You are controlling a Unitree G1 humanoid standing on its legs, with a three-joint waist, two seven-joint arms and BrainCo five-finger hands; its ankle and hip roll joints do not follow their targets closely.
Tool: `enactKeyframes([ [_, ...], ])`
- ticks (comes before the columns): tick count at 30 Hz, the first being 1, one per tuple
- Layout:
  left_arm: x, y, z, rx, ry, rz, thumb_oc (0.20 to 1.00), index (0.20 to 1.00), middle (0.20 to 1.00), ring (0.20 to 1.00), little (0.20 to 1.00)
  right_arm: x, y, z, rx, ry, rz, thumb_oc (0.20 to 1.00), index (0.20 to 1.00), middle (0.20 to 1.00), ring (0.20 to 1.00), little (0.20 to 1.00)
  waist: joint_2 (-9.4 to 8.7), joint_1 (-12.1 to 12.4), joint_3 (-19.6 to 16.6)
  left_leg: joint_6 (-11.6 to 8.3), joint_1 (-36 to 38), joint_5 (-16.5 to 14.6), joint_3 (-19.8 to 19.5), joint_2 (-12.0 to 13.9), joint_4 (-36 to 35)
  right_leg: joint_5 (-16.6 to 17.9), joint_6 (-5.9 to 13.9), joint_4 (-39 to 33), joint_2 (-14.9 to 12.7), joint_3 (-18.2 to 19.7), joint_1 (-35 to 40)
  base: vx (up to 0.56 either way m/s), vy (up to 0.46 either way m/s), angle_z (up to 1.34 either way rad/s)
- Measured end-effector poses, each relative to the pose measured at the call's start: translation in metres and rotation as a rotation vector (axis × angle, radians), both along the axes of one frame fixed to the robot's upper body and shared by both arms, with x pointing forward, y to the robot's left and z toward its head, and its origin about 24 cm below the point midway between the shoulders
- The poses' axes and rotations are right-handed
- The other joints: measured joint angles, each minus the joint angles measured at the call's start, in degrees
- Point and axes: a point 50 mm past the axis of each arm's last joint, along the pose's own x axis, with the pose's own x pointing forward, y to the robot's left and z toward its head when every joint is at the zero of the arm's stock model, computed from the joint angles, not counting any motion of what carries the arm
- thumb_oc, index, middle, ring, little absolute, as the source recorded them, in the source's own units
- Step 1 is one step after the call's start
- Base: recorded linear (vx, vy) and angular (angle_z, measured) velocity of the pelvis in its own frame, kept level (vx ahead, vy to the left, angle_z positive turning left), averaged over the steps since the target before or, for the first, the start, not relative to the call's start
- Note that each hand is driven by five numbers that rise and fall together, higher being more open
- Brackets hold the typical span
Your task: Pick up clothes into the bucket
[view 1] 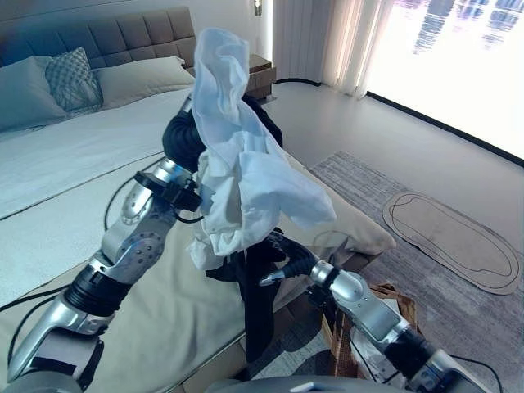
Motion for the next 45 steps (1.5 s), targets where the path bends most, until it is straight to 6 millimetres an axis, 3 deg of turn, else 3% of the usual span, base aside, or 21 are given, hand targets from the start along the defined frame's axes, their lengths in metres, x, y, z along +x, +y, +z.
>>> enactKeyframes([
  [3,0.000,-0.005,-0.002,-0.036,0.023,-0.010,0.200,0.200,0.200,0.200,0.200,0.000,0.016,0.003,0.032,0.017,0.046,0.200,0.200,0.200,0.200,0.200,0.02,0.02,0.01,0.00,-0.08,0.00,0.09,0.01,0.00,0.00,0.00,0.00,0.00,0.06,-0.11,0.00,0.000,0.00],
  [15,-0.005,-0.014,0.002,-0.114,0.036,-0.052,0.200,0.200,0.200,0.200,0.200,0.006,0.020,0.010,0.041,-0.018,0.006,0.200,0.200,0.200,0.200,0.200,0.20,0.19,0.16,0.05,-0.95,0.04,0.09,-0.19,0.00,0.00,0.02,0.01,-0.22,0.04,-0.98,-0.01,0.011,0.00],
  [23,-0.005,-0.012,0.003,-0.123,0.037,-0.038,0.200,0.200,0.200,0.200,0.200,0.012,0.012,0.012,0.000,-0.071,-0.059,0.200,0.200,0.200,0.200,0.200,0.90,0.22,0.65,0.04,-1.00,0.02,0.15,-0.17,-0.01,-0.01,0.03,0.01,-0.21,0.05,-1.03,0.00,0.000,0.00],
  [28,-0.006,0.009,-0.001,-0.163,0.037,0.043,0.200,0.200,0.200,0.200,0.200,0.021,-0.006,0.017,-0.054,-0.134,-0.132,0.200,0.200,0.200,0.200,0.200,1.40,0.23,1.13,0.04,-1.17,0.01,0.06,-0.16,-0.02,-0.02,0.02,-0.01,-0.16,0.01,-1.08,0.00,0.000,0.00],
  [33,-0.009,0.043,-0.011,-0.218,0.069,0.203,0.200,0.200,0.200,0.200,0.200,0.039,-0.045,0.049,-0.071,-0.291,-0.291,0.200,0.200,0.200,0.200,0.200,1.17,1.16,1.29,0.06,-1.92,0.04,-0.32,-0.19,-0.01,-0.01,0.02,0.00,-0.05,-0.63,-1.45,0.02,0.013,0.05],
  [37,-0.006,0.064,-0.023,-0.250,0.111,0.337,0.200,0.200,0.200,0.200,0.200,0.064,-0.074,0.094,-0.034,-0.459,-0.458,0.200,0.200,0.200,0.200,0.200,0.19,2.77,1.95,0.18,-1.86,0.16,-1.64,-0.33,0.01,-0.04,0.03,-0.01,0.02,-1.82,-0.82,0.02,0.001,0.16],
  [43,-0.001,0.082,-0.035,-0.216,0.132,0.500,0.200,0.200,0.200,0.200,0.200,0.090,-0.075,0.183,0.051,-0.755,-0.509,0.200,0.200,0.200,0.200,0.200,-1.72,4.76,2.87,0.03,-2.42,0.60,-3.19,-0.60,0.03,-0.04,0.03,-0.02,0.00,-3.22,-0.67,0.02,-0.007,0.13],
  [45,0.002,0.089,-0.042,-0.209,0.148,0.557,0.200,0.200,0.200,0.200,0.200,0.099,-0.084,0.219,0.035,-0.857,-0.529,0.200,0.200,0.200,0.200,0.200,-2.21,5.63,3.08,0.06,-2.74,0.76,-3.39,-0.77,0.16,-0.04,0.03,-0.03,-0.07,-3.75,-0.74,0.01,-0.011,0.14],
])
